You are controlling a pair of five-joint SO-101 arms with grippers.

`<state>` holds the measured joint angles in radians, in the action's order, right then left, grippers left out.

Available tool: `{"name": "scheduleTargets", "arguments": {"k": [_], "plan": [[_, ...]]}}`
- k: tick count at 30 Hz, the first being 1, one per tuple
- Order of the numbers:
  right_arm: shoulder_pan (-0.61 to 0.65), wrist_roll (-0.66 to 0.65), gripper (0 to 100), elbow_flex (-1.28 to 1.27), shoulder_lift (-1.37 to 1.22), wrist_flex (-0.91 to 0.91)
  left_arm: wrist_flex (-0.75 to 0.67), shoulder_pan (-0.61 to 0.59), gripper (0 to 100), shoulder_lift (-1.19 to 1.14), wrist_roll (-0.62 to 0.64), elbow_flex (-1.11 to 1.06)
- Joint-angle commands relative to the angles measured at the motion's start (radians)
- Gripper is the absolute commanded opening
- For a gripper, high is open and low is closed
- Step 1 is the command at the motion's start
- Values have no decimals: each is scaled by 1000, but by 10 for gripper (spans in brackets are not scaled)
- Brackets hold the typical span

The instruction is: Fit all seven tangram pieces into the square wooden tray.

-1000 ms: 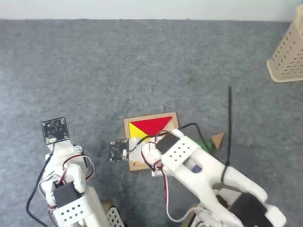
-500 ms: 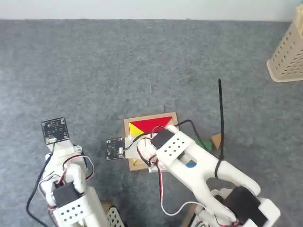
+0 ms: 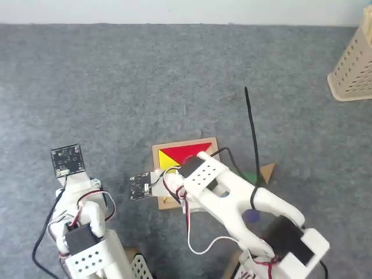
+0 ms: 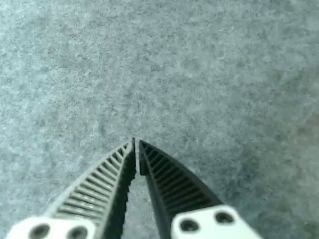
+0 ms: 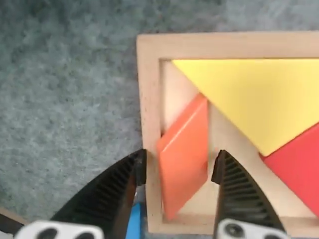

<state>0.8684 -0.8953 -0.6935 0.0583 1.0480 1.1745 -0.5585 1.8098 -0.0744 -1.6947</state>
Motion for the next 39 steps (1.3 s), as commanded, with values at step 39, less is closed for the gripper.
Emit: {"name": "scheduleTargets", "arguments": {"k": [39], "plan": [[-320,786,27,361,-54,67,6,3,13,8,15,8]]}}
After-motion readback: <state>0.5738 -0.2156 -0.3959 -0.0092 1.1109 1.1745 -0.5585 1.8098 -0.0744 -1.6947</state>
